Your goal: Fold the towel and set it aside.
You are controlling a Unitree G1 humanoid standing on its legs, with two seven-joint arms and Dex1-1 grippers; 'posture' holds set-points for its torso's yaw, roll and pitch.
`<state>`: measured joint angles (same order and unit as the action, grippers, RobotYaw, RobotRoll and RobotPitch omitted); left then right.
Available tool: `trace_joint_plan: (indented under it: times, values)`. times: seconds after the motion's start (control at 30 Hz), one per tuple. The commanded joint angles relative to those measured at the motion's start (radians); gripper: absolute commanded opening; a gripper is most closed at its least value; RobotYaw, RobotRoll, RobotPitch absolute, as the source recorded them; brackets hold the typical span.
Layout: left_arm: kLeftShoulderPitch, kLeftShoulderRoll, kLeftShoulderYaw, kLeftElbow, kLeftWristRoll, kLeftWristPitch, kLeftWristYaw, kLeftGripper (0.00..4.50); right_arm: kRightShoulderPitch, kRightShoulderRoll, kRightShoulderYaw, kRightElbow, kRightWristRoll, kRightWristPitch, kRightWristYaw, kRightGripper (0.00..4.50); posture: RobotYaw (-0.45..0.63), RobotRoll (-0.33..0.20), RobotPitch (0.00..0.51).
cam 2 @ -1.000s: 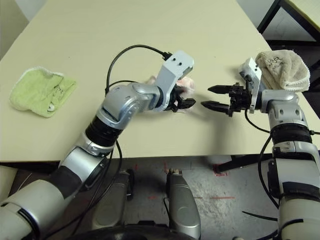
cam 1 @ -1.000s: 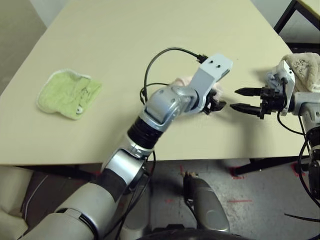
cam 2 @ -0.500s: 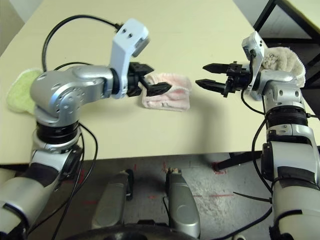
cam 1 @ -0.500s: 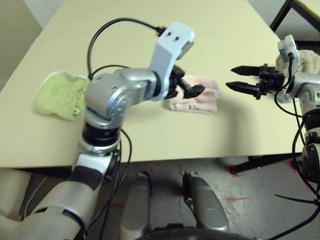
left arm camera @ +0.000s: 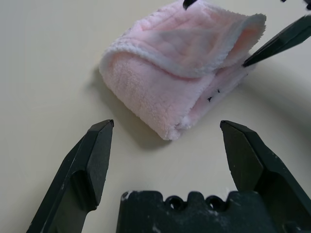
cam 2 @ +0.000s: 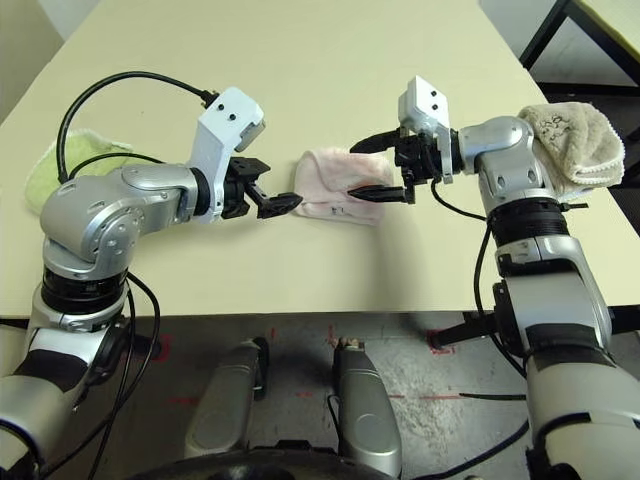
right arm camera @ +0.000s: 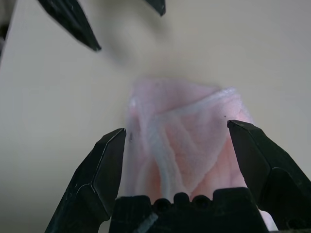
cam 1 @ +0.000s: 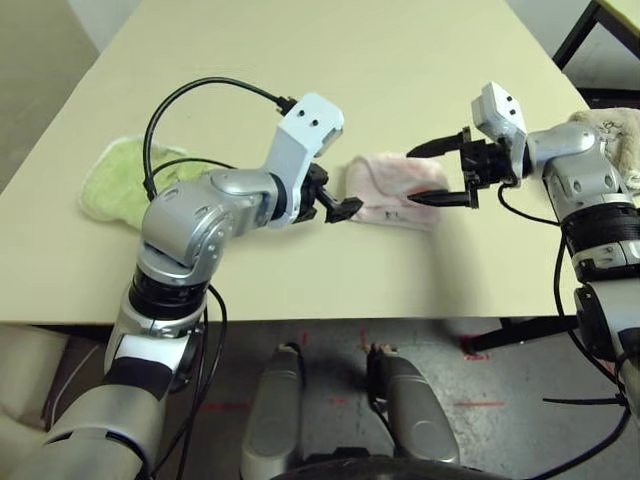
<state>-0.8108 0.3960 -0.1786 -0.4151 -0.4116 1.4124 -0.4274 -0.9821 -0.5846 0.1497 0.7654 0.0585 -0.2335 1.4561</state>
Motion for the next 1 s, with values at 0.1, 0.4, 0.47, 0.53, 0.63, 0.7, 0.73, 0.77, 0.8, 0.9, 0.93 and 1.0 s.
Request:
trace_joint_plan:
  times: [0.1,0.4,0.47,0.53,0.63,0.7,0.73,0.77,0.8,0.9,0.93,1.0]
  values:
    - [0.01,-0.01,-0.021,-0.006,-0.004,-0.006,0.009,4.5,-0.013,0.012,0.047,0.04,-0.059,-0.089,-0.014,3.88,0.15,0.0,0.16]
    - [0.013,-0.027,-0.025,-0.005,-0.005,0.001,0.019,4.5,-0.029,0.032,0.037,0.056,-0.049,-0.071,-0.018,0.63,0.15,0.0,0.16]
    - [0.016,-0.028,-0.028,-0.005,-0.004,0.0,0.021,4.5,-0.031,0.036,0.024,0.053,-0.033,-0.026,-0.019,0.04,0.15,0.0,0.157]
    - [0.017,-0.029,-0.029,-0.003,-0.003,-0.001,0.022,4.5,-0.033,0.035,0.013,0.059,-0.03,0.015,-0.04,0.04,0.15,0.0,0.157]
    - [0.018,-0.031,-0.033,-0.001,-0.001,-0.005,0.024,4.5,-0.045,0.031,-0.008,0.082,-0.029,0.117,-0.107,0.04,0.15,0.0,0.154]
    - [0.019,-0.033,-0.036,0.0,-0.001,-0.007,0.026,4.5,-0.052,0.027,-0.02,0.099,-0.033,0.188,-0.158,0.04,0.15,0.0,0.154]
    - [0.019,-0.034,-0.038,0.001,-0.001,-0.008,0.027,4.5,-0.053,0.025,-0.028,0.108,-0.033,0.219,-0.18,0.04,0.15,0.0,0.154]
    - [0.018,-0.036,-0.04,0.003,-0.001,-0.009,0.027,4.5,-0.054,0.025,-0.042,0.119,-0.028,0.27,-0.209,0.04,0.15,0.0,0.154]
    - [0.018,-0.038,-0.043,0.004,-0.001,-0.011,0.028,4.5,-0.055,0.026,-0.054,0.13,-0.023,0.31,-0.232,0.04,0.15,0.0,0.154]
    - [0.019,-0.038,-0.048,0.007,0.0,-0.017,0.027,4.5,-0.063,0.028,-0.081,0.16,-0.024,0.402,-0.311,0.04,0.13,0.0,0.15]
    - [0.02,-0.038,-0.05,0.008,0.0,-0.019,0.027,4.5,-0.067,0.027,-0.09,0.173,-0.026,0.43,-0.342,0.04,0.13,0.0,0.15]
    - [0.02,-0.039,-0.053,0.008,-0.001,-0.021,0.026,4.5,-0.077,0.025,-0.109,0.203,-0.025,0.479,-0.394,0.04,0.13,0.0,0.148]
